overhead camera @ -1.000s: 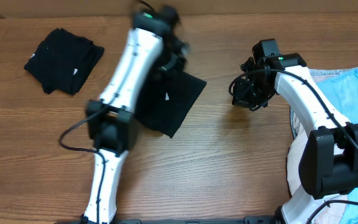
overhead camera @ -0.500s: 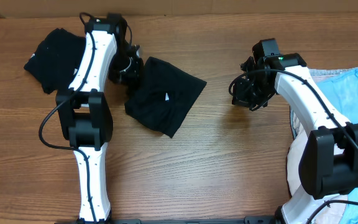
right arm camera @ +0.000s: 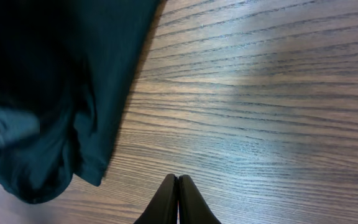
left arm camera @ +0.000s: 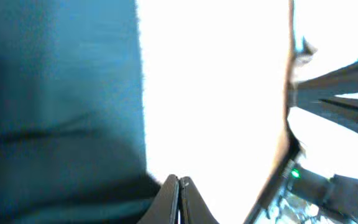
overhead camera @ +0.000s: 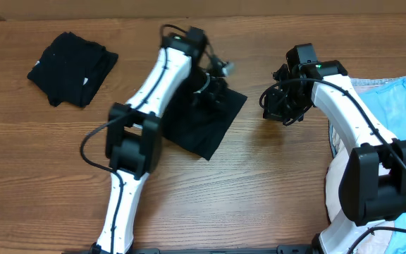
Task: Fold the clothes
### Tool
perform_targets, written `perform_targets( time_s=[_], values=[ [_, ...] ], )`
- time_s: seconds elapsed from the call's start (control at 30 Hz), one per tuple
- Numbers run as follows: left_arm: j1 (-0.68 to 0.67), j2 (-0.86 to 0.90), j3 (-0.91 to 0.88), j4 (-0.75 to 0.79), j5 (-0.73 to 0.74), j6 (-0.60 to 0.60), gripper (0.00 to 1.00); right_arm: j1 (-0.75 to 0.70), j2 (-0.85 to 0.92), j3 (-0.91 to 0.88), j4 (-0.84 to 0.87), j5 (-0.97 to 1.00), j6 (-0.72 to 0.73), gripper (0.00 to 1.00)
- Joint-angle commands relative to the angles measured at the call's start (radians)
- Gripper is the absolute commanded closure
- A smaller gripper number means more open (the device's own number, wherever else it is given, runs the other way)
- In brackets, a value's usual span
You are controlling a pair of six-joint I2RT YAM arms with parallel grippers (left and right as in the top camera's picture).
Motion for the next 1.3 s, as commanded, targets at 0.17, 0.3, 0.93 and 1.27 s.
perform_targets(
  time_s=[0.17,0.3,0.93,1.27],
  values=[
    [0.110,-0.012,0.332,-0.142,-0.063,-0.010,0.95,0.005,-0.016,0.016,-0.001,-0.006,-0.003,0.95],
    [0.173,-0.012,0.399,-0.228,-0.348,-0.031,0.90,0.005,-0.016,0.016,-0.001,-0.006,-0.003,0.95],
    [0.185,-0.008,-0.013,-0.196,0.010,0.137,0.96,0.005,-0.016,0.016,0.005,-0.006,-0.003,0.95],
    [0.069,-0.010,0.193,-0.287,0.012,0.222,0.96,0.005,-0.016,0.016,0.003,-0.006,-0.003,0.95]
  ],
)
